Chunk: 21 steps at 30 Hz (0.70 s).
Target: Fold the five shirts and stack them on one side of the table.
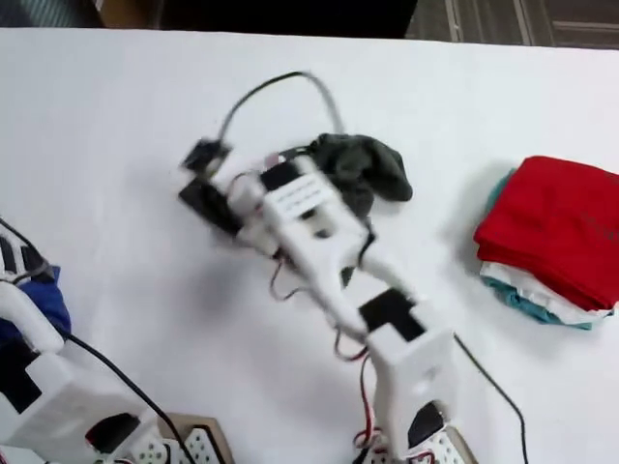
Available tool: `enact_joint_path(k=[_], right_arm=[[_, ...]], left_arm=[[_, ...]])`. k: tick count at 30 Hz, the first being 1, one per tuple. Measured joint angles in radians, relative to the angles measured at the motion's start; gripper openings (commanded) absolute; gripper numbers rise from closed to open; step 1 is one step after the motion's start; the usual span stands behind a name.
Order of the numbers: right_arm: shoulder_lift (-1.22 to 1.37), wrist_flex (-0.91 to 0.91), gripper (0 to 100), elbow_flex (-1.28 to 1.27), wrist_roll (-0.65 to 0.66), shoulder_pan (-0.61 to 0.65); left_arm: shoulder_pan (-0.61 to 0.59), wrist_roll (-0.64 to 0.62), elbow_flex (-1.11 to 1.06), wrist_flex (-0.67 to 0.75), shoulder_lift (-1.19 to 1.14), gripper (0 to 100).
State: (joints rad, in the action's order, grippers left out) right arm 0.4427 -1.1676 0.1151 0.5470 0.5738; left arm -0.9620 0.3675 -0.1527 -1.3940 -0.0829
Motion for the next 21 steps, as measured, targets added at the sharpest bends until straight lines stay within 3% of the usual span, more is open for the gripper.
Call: enact_joint_path(k=[8, 21], right_arm=[[0.003, -0.055, 10.5, 0.181, 0.028, -0.242], [0.006, -0.137, 10.5, 0.284, 0.026, -0.259]], left_arm=[[0.000, 0.006, 0.000, 0.041, 0.000, 26], [0.000, 0.006, 0.000, 0.064, -0.060, 26]])
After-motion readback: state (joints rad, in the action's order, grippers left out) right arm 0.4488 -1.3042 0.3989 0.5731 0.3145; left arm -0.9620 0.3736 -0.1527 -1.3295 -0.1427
